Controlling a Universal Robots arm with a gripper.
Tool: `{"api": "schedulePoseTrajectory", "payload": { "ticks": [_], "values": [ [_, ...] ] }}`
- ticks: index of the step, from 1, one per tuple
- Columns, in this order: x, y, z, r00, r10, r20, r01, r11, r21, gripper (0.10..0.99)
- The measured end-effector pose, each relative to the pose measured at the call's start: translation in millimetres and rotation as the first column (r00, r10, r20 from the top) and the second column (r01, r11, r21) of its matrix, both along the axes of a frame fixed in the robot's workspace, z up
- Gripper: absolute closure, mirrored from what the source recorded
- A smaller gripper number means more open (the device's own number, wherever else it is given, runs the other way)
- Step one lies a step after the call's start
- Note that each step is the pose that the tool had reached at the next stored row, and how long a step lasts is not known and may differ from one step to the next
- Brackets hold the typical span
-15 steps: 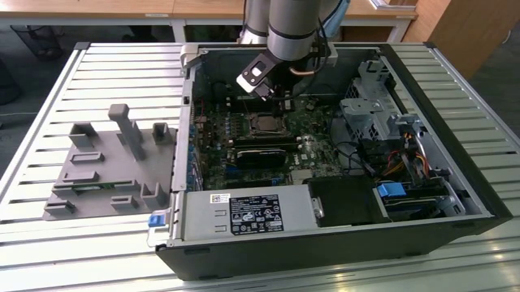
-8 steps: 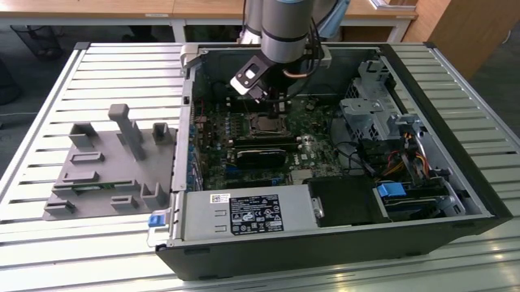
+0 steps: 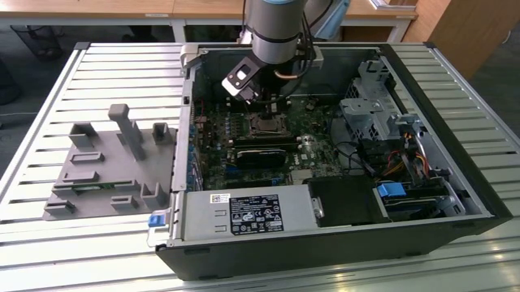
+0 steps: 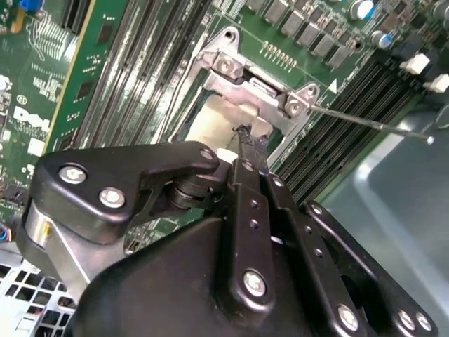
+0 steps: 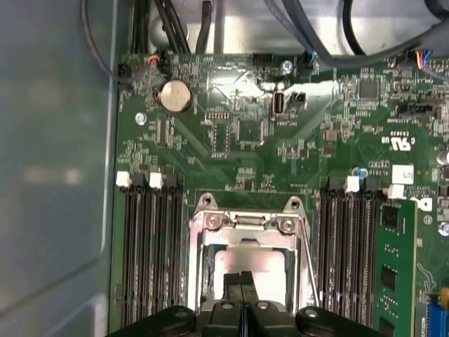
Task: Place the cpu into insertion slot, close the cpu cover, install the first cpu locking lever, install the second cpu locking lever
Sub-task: 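Close the cpu cover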
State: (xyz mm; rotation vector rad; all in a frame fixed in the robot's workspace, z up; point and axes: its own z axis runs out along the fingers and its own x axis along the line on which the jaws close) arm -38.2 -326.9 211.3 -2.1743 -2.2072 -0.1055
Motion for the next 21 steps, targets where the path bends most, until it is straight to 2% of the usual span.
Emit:
{"api": "schedulePoseTrajectory", "payload": {
  "ticks": [15,21],
  "values": [
    [-14.6,0.0,-6.5,1.0000,0.000,0.0001,0.000,1.0000,0.000,0.980],
    [-15.4,0.0,-11.3,1.0000,0.001,-0.0001,-0.001,1.0000,0.000,0.980]
  ]
}}
